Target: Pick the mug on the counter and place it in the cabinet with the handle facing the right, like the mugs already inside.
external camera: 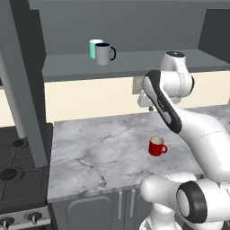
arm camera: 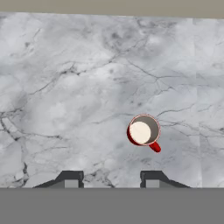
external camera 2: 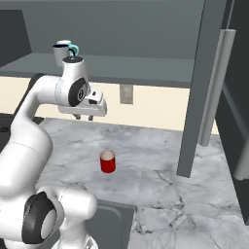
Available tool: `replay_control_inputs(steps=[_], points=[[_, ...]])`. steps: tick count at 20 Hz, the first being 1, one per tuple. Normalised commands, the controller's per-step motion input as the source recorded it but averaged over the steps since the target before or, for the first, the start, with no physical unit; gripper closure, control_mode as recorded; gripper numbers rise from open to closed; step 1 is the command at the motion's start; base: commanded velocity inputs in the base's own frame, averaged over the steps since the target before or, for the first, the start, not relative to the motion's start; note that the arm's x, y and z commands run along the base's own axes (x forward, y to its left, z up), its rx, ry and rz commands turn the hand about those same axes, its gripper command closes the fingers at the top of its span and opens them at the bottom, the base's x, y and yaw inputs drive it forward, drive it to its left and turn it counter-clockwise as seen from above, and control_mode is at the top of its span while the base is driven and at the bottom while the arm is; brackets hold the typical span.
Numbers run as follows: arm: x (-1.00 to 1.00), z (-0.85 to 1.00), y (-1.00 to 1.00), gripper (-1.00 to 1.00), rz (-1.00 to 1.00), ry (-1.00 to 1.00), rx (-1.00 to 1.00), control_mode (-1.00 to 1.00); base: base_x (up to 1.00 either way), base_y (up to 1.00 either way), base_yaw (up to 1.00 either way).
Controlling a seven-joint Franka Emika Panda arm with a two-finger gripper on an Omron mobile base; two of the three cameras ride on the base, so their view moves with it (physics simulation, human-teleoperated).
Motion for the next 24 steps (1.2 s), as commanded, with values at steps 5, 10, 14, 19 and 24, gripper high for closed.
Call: replay_control_inputs(steps=[5,10,14,19,24], points=[[-0.08,-0.04,-0.02,-1.0,0.03,0.0,0.0,-1.0,0.0,0.0,0.0],[-0.26,-0.08,-0.12,-1.0,0.14,-0.05,0.0,-1.0,0.0,0.0,0.0],[-0.3,-0.1,-0.15,-1.0,0.15,-0.07,0.0,-1.0,0.0,0.0,0.0],[-0.32,-0.19,-0.12,-1.0,0.13,-0.06,0.0,-1.0,0.0,0.0,0.0],[-0.34,-0.28,-0.14,-1.0,0.12,-0.07,0.0,-1.0,0.0,0.0,0.0]])
